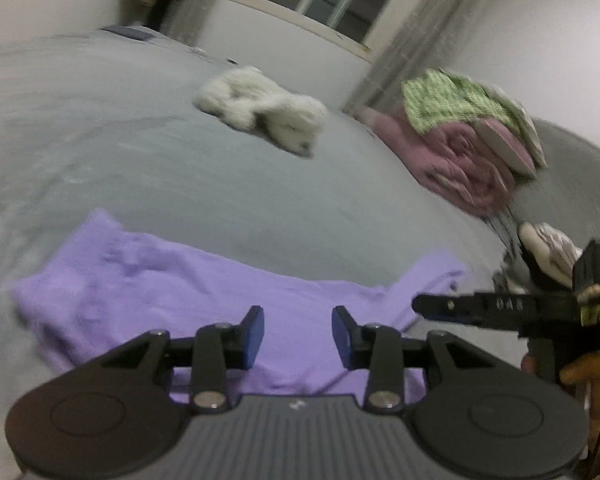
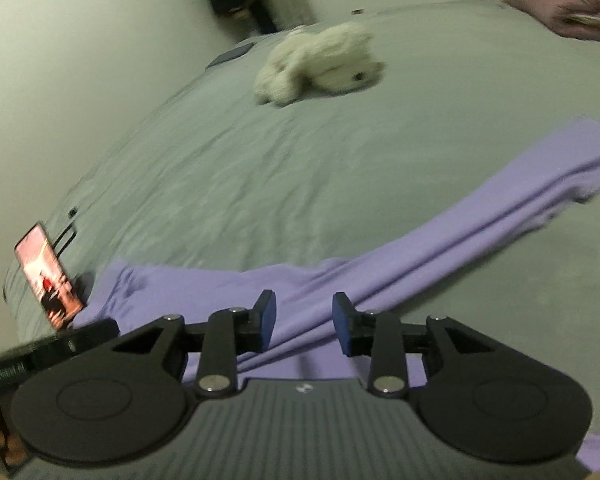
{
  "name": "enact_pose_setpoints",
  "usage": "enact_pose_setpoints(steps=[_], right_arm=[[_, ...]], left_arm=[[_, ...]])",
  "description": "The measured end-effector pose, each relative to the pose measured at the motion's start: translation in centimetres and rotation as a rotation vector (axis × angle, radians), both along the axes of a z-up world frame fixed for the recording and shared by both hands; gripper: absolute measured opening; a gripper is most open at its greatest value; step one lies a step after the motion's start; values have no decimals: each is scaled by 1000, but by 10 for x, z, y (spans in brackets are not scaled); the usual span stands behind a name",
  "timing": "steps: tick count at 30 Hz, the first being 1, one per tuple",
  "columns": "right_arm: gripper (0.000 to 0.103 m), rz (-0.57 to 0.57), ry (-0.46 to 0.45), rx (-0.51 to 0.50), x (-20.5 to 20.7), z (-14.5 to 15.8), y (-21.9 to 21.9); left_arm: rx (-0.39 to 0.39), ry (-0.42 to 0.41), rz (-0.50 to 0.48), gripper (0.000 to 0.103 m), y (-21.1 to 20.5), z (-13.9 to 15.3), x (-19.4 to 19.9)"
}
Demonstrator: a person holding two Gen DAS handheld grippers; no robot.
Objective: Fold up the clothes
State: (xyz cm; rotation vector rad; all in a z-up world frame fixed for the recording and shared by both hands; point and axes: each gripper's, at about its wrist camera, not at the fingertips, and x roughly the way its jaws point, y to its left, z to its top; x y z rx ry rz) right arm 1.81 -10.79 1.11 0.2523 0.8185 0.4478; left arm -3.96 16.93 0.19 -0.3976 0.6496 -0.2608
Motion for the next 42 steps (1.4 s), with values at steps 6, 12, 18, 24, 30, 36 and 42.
enact_pose_setpoints(steps=[6,12,18,24,30,36,42], right_arm=[[36,-92,22,39,23,-15,-22],[36,-192,81,68,55,-29,-39],[36,-244,78,115,70,-38,-49],[3,-245,22,68,70,-42,-47],[3,-245,-67,95,58,-24,-52],[3,-237,-165,93,37,2,-58],[3,-210,-250,79,8,25,-64]], left_arm=[[55,-21,-101,37,-37,-11,16],[81,12,-146,36,-51,-26,33],[97,39,-153,26,-55,-38,37],[70,35,-146,1,-51,-36,37],[60,12,-139,1,-50,-32,32],[28,-35,-144,1,-42,-22,24],[2,-94,-172,1,-37,-12,11]])
